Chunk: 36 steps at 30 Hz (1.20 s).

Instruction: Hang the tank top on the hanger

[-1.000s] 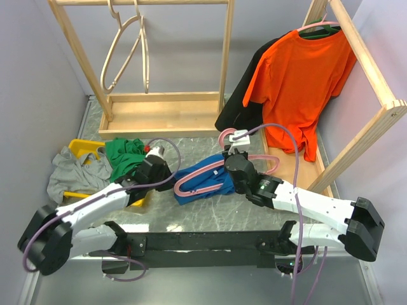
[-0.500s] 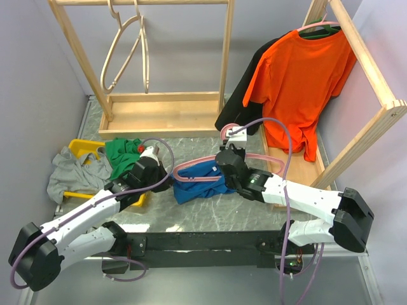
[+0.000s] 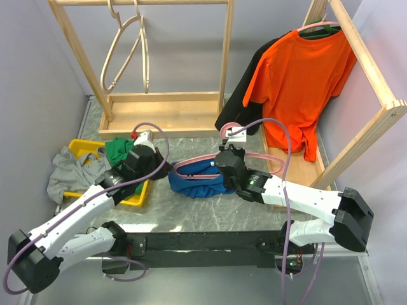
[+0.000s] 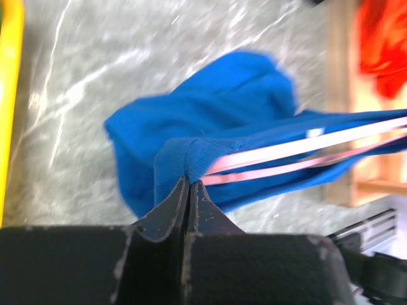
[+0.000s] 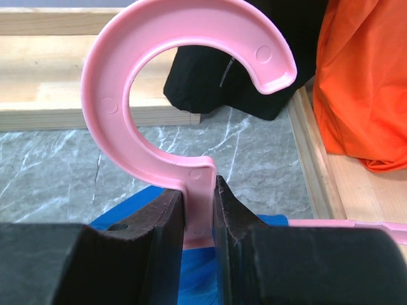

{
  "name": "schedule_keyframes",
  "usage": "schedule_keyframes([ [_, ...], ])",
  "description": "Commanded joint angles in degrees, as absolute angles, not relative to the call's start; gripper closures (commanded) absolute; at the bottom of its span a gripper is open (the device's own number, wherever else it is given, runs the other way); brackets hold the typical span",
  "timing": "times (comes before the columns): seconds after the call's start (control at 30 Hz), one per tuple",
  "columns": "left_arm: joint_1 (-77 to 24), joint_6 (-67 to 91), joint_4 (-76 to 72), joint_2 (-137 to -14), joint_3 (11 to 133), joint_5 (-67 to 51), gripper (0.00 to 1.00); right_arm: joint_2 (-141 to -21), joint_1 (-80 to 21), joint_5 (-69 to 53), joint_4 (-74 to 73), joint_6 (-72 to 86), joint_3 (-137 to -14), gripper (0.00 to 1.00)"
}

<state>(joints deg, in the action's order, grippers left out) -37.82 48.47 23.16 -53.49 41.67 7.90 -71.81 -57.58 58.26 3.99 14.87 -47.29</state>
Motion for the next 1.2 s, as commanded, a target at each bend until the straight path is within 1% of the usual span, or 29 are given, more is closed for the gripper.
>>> schedule_keyframes([
  [0.0,-37.62,46.32,23.91,-54.31,48.24,9.58,0.98,-71.8,-58.27,61.61,8.44,13.54,-50.08,1.0],
  [0.17,-37.71,45.27,25.48,-57.91,56.06,9.58,0.99,-76.81,-58.71,62.49,8.6,9.15,-59.66,1.0],
  [0.37,-37.71,43.59,27.51,-60.73,65.47,10.72,0.99,-79.71,-59.15,61.88,13.44,3.35,-65.73,1.0],
  [0.53,-37.7,42.45,28.83,-62.05,72.05,13.09,0.99,-82.17,-59.76,61.18,13.8,1.76,-69.17,1.0],
  [0.73,-37.71,41.57,29.71,-63.46,75.14,13.89,0.98,-84.81,-60.03,58.45,13.8,3.43,-70.92,1.0],
  [0.8,-37.71,41.31,29.97,-63.54,75.23,14.32,0.97,-85.6,-60.2,58.27,12.32,2.99,-74.52,1.0],
  [0.93,-37.71,40.17,29.8,-63.11,76.37,13.89,0.92,-84.91,-60.47,56.7,13.89,1.14,-76.81,1.0],
  [1.03,-37.71,39.03,30.14,-62.84,77.51,14.06,0.85,-85.43,-60.47,55.2,13.54,2.9,-76.29,1.0],
  [1.13,-37.71,37.45,30.5,-62.05,77.96,13.54,0.51,-86.13,-60.56,55.11,12.13,4.48,-76.46,1.0],
  [1.17,-37.71,37.01,30.24,-61.09,77.96,12.93,0.31,-85.96,-60.64,54.76,11.87,4.57,-76.46,1.0],
])
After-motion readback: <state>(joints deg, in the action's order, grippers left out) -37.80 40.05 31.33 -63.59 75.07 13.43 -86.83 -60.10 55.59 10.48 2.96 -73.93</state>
